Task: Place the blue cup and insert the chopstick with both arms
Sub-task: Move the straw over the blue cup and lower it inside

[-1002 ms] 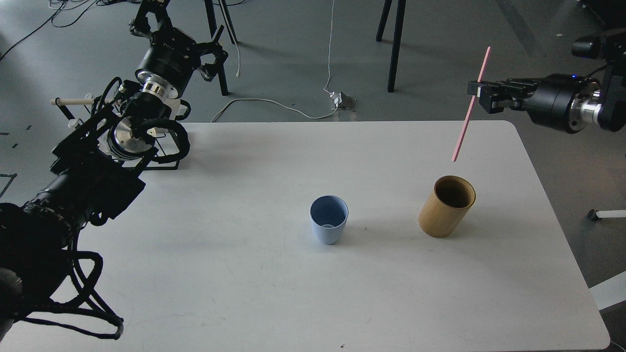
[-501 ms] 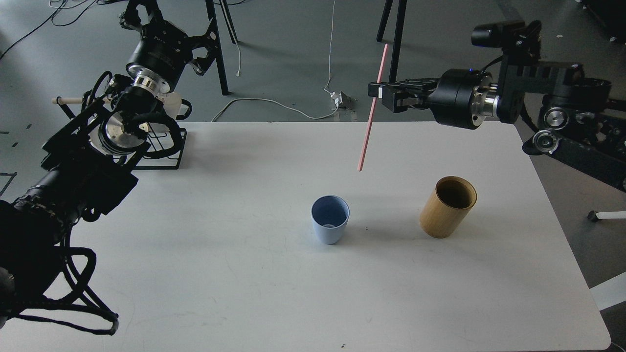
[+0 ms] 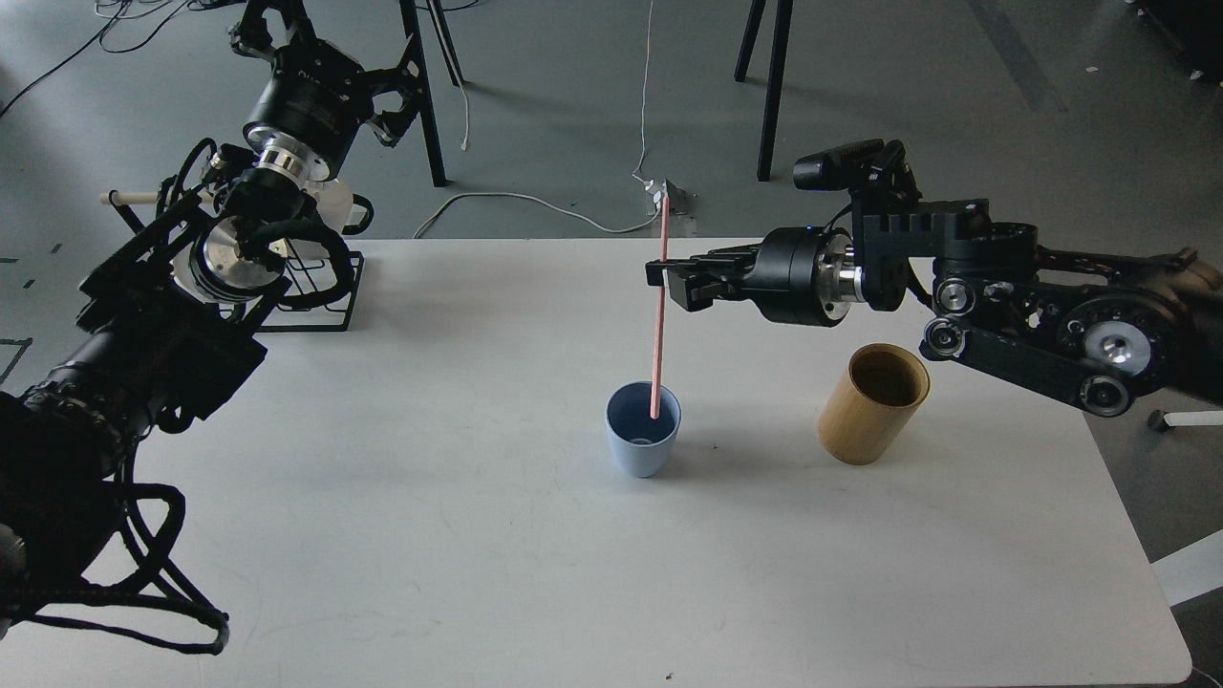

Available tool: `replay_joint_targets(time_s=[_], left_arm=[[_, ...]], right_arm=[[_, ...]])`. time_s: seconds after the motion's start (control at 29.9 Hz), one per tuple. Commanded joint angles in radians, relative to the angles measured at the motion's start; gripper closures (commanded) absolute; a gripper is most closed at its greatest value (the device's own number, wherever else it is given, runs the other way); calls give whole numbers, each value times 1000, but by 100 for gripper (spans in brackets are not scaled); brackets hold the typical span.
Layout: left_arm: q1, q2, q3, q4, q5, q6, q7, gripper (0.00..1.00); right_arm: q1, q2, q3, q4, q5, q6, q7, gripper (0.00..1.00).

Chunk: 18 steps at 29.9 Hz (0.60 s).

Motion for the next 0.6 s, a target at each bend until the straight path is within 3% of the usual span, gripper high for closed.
replay_joint_targets(time_s=[0.0, 0.2, 0.4, 0.57], left_arm=[[0, 11, 0, 0, 0, 0, 1, 0], [-2, 17, 0, 0, 0, 0, 3, 0], [-5, 17, 0, 0, 0, 0, 3, 0], [-5, 20, 0, 5, 0, 0, 3, 0]], right_arm=[[-2, 10, -23, -13, -1, 0, 0, 98], [-15, 21, -53, -14, -1, 0, 0, 96], [-25, 22, -51, -8, 5, 0, 0, 83], [-29, 22, -51, -8, 5, 0, 0, 78]])
